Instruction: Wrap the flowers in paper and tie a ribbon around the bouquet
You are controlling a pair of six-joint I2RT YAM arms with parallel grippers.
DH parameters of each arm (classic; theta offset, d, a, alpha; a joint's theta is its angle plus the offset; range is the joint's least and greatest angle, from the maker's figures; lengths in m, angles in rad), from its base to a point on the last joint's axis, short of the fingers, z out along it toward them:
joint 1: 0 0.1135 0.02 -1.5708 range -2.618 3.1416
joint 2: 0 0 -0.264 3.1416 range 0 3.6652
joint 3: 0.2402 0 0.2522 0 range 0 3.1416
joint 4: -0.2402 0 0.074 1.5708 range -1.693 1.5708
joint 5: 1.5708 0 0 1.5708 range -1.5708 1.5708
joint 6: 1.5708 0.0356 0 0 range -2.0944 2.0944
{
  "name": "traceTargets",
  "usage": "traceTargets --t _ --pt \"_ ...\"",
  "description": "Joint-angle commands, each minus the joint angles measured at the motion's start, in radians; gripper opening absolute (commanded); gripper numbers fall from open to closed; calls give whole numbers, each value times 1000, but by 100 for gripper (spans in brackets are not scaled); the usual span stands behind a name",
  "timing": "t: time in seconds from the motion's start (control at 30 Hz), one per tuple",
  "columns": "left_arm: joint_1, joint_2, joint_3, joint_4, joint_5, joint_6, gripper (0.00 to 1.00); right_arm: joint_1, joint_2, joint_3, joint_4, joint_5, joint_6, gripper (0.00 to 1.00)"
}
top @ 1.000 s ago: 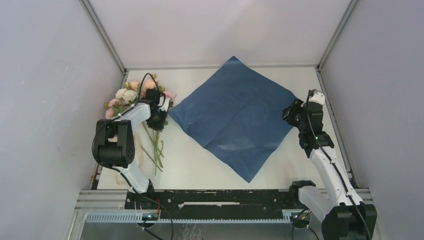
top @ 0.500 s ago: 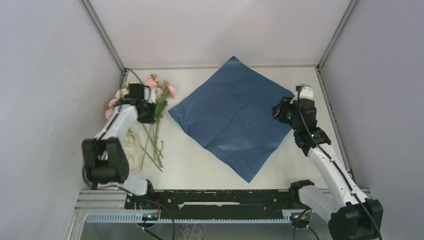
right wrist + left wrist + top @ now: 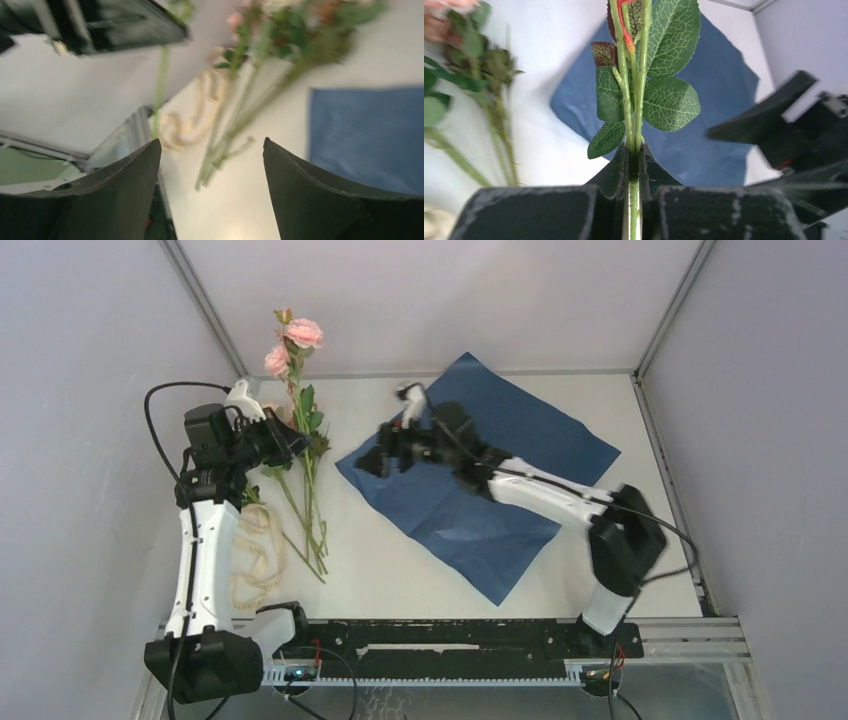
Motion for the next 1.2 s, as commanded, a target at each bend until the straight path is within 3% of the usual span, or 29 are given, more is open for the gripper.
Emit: traceTargets --t 0.0,0.13,0.23,0.27,0.37,0.4,0.43,0.5,0.53,0.57,0.7,0.8,0.97,1.03,1.13,1.17 --pt "-11 -27 -62 122 153 -187 1 101 193 235 170 -132 162 87" --pt "-45 -41 -97 158 144 -220 1 143 329 367 156 -112 199 87" --pt "-61 -40 -120 188 148 -243 0 152 411 446 133 -127 235 81" --pt "-60 -38 -123 195 148 -248 1 152 432 463 117 -130 249 71" --pt "-60 -35 -124 192 139 -241 1 132 453 465 54 -110 286 12" --pt "-59 -33 -121 178 118 -234 2 117 438 435 46 -95 294 0" --pt "-59 -27 -116 144 74 -220 12 100 414 395 42 -80 296 0" --pt "-57 -9 -108 91 -59 -162 53 48 353 308 18 -40 283 0" --pt "-58 6 -107 74 -143 -122 68 17 323 273 -14 -17 265 0" --pt "-57 21 -111 59 -216 -85 76 -18 294 244 -62 10 233 0" --pt "-58 123 -128 57 -454 60 79 -172 259 235 -402 122 49 0" --pt "-41 219 -113 47 -583 66 78 -264 281 247 -568 231 -52 0" --pt "46 363 -88 41 -585 -54 71 -346 352 279 -673 424 -125 2" --pt "49 424 -73 27 -612 -72 69 -361 391 304 -693 440 -136 13" --pt "48 512 -47 16 -568 -81 66 -371 431 331 -718 464 -133 45" --pt "49 531 -40 15 -537 -88 65 -370 435 332 -719 472 -130 47"
